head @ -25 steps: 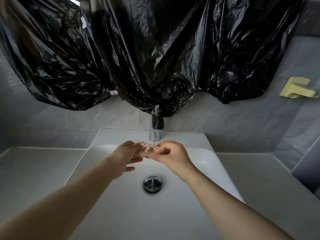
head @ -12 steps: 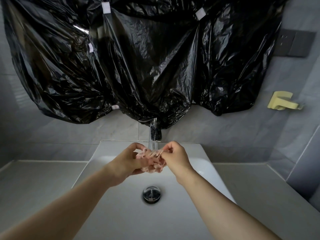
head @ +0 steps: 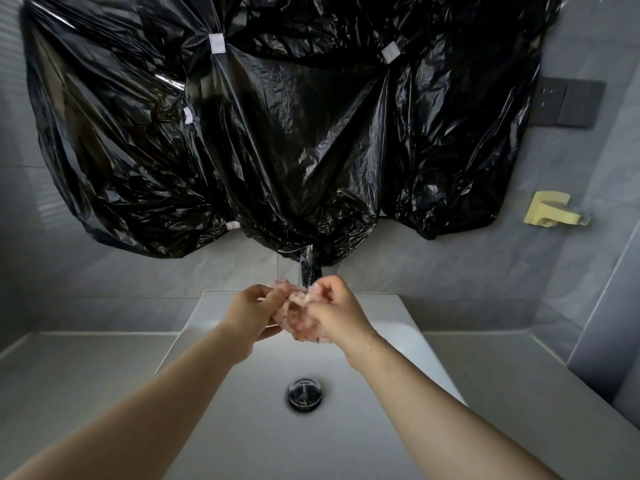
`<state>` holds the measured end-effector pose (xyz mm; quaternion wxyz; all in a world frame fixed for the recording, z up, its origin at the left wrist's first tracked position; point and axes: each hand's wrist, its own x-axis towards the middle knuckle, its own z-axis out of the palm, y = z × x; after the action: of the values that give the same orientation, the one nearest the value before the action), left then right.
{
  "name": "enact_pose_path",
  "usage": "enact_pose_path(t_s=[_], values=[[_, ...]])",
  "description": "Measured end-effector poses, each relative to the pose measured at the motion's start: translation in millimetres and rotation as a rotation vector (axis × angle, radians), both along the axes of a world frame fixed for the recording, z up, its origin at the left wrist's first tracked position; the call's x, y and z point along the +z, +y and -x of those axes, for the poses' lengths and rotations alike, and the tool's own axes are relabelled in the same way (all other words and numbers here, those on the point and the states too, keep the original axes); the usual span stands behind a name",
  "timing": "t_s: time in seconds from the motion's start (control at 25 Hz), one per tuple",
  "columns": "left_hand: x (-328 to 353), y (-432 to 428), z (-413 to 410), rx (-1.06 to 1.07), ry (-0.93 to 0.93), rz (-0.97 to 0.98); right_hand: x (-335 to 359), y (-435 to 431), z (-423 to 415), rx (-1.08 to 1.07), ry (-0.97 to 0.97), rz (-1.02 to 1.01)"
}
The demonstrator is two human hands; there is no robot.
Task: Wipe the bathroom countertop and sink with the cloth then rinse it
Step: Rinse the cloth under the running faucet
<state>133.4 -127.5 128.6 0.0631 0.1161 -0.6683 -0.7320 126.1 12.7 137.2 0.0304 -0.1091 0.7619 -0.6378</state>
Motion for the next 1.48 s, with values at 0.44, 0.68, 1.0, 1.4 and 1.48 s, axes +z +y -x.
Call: enact_pose_path(t_s=[0.44,0.68,1.0,1.4,1.48], values=[[22,-9,-7,-0.192,0.082,-0.101,14,18,23,-0.283,-0.083,0.241],[26,-6,-8,-0.071,-0.012,-0.12,12,17,16,-0.337,-0.025,0.15],[24,4,-16,-0.384,-0.13,0.306,24,4,7,-0.135,0.154,0.051],[28,-3,-13,-0.339,-0.144,-0.169,16,29,7,0.214,0.224,-0.689],[29,-8,-11,-0.361,-0.103,-0.184,7,34,12,0.235,0.137,-0.707]])
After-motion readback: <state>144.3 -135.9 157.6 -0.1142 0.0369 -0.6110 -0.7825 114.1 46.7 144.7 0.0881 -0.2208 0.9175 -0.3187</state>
